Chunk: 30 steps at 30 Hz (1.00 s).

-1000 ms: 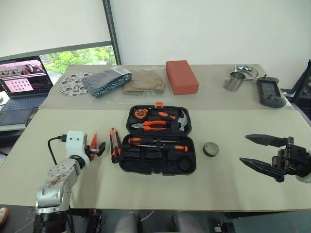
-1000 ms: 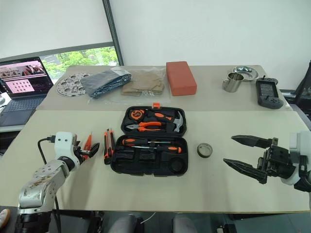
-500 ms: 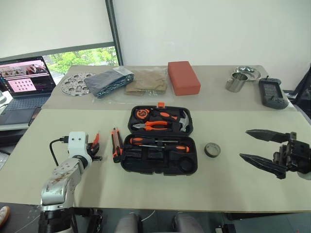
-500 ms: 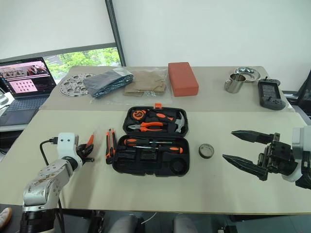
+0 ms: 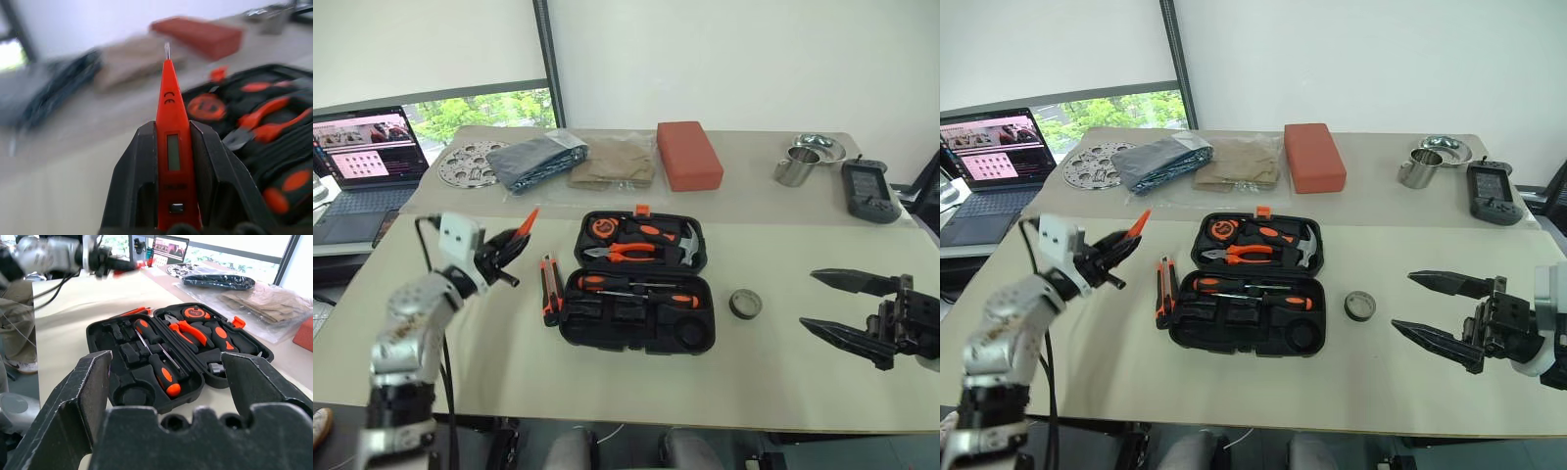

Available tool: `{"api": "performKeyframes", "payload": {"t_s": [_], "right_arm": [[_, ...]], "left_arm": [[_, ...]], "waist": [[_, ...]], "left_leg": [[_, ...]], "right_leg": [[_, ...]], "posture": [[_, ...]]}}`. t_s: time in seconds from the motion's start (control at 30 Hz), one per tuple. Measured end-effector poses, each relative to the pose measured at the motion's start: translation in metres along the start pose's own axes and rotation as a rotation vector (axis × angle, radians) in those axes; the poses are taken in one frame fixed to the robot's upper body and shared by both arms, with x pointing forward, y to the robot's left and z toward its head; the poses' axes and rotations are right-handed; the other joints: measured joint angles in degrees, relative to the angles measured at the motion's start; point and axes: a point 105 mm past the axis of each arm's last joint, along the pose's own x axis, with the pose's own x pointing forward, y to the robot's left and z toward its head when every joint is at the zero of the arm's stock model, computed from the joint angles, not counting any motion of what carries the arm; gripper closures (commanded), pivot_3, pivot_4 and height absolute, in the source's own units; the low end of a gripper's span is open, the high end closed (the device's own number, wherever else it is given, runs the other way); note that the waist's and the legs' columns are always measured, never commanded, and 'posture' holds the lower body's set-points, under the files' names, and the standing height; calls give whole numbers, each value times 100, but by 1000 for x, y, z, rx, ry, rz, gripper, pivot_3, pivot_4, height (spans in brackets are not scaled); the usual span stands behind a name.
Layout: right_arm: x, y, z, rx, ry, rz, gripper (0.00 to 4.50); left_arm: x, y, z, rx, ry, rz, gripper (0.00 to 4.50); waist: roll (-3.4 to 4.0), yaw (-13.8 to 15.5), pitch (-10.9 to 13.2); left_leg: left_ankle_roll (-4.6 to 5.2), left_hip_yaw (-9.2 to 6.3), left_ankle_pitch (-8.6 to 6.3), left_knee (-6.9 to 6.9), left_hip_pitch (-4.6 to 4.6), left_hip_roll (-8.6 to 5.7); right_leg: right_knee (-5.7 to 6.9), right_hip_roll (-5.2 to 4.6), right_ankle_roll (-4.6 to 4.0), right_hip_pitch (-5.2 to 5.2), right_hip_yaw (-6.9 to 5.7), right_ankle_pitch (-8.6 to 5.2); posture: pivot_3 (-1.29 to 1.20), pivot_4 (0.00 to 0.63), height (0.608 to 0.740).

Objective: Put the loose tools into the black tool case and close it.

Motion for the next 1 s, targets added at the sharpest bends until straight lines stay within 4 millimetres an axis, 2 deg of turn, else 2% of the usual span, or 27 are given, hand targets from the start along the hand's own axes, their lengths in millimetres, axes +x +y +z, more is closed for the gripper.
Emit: {"api": "performKeyframes", "payload": {"t_s": [0.07,0.13,0.2,0.33,0.43,0.6,0.8,1.0], "right_arm": [[0,0,0,-7,2,2,375],[-1,1,-2,-8,2,-1,375],[-2,2,-4,-3,0,-7,375],[-3,5,-7,8,-2,-15,375],[-4,8,-8,4,-1,-15,375],[-4,9,-8,-4,-3,-18,375],[-4,10,-9,-7,-2,-19,375],[-4,10,-9,-12,-7,-21,375]], "left_arm": [[7,-20,5,68,9,-214,4012],[13,-42,1,129,59,-446,4012],[17,-54,-5,172,108,-599,4012],[26,-61,-3,239,161,-745,4012],[31,-67,-6,272,218,-813,4012],[34,-76,-23,267,295,-868,4012],[36,-75,-37,290,380,-849,4012],[47,-82,-43,301,399,-808,4012]], "waist": [[6,-5,-3],[11,-7,-4],[8,-13,-3],[-2,-31,3],[-3,-42,4],[-4,-60,5],[-4,-44,5],[-4,-39,5]], "left_leg": [[1,1,0,-3,-1,0],[1,2,0,0,-2,-2],[1,0,0,3,-5,-2],[2,-1,0,11,-12,-5],[2,-3,0,11,-15,-8],[3,-5,0,15,-19,-4],[3,-11,0,25,-16,0],[3,-13,0,26,-19,-1]], "right_leg": [[-2,2,1,-3,0,-1],[-2,12,1,-6,-1,-1],[2,16,1,-7,0,-1],[6,19,3,-8,5,-2],[6,20,5,-8,5,-3],[10,27,4,-8,7,-3],[13,27,5,-9,7,-3],[13,27,5,-9,7,-3]], "posture": [[0,150,740],[0,150,740],[0,150,740],[0,150,740],[0,150,740],[0,150,740],[0,150,740],[0,150,740]]}}
